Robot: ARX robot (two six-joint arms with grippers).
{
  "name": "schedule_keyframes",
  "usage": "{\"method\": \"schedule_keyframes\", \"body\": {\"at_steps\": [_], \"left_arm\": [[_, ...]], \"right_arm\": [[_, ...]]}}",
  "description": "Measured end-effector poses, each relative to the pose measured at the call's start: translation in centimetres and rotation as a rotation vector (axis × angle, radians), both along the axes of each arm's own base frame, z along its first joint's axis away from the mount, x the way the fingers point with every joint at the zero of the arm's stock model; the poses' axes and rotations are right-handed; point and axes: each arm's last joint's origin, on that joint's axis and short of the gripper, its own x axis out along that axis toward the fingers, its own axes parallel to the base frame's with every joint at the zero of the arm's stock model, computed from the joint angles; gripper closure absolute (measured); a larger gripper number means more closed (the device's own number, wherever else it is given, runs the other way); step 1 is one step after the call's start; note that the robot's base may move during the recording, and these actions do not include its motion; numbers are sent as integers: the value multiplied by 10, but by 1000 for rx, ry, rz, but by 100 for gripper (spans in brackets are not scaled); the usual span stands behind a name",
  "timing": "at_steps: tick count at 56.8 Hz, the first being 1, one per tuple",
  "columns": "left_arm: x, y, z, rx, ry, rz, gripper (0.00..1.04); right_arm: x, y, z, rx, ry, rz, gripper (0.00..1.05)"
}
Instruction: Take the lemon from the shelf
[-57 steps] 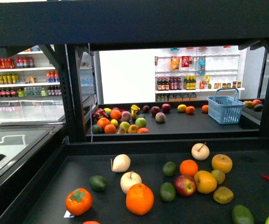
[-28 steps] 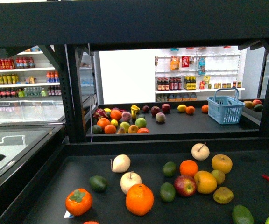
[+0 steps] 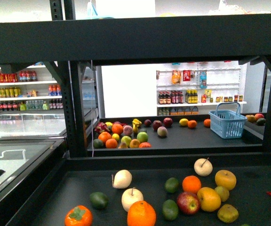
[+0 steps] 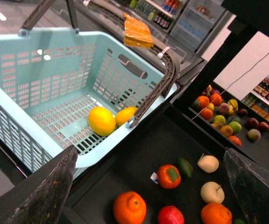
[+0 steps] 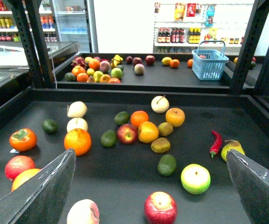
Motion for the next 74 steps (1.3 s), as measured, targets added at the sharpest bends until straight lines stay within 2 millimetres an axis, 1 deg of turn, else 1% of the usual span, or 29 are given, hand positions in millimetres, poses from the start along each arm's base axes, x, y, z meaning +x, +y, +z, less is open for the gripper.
{"method": "schedule_keyframes", "body": {"at_steps": [2, 5, 7, 10, 13, 14, 16, 18, 22, 40, 57, 63, 74], "left_arm": [[-4, -7, -7, 96, -10, -64, 29], [-5, -18, -23, 210, -11, -183, 44], [-5, -19, -28, 227, -2, -189, 50], [-4, -19, -36, 253, 12, -185, 60], [-4, -19, -41, 267, 10, -186, 71], [-4, -19, -42, 270, 9, -186, 73], [-5, -19, -45, 278, 4, -187, 83], [-5, -19, -47, 280, 4, -187, 89], [-5, -19, -53, 281, 7, -188, 103], [-5, -19, -69, 289, 8, -188, 102], [-5, -19, -77, 289, 7, -187, 102], [-5, -19, -86, 289, 4, -187, 102], [-5, -19, -86, 290, -1, -187, 102]], "right_arm": [[0, 0, 0, 0, 0, 0, 7], [0, 0, 0, 0, 0, 0, 7], [0, 0, 0, 0, 0, 0, 7], [0, 0, 0, 0, -1, -1, 7], [0, 0, 0, 0, 0, -1, 7], [0, 0, 0, 0, 0, 0, 7], [0, 0, 0, 0, -1, 0, 7], [0, 0, 0, 0, -1, 0, 7], [0, 0, 0, 0, -1, 0, 7], [0, 0, 0, 0, -1, 0, 7], [0, 0, 0, 0, -1, 0, 7], [0, 0, 0, 0, -1, 0, 7], [0, 0, 0, 0, -1, 0, 7]]}}
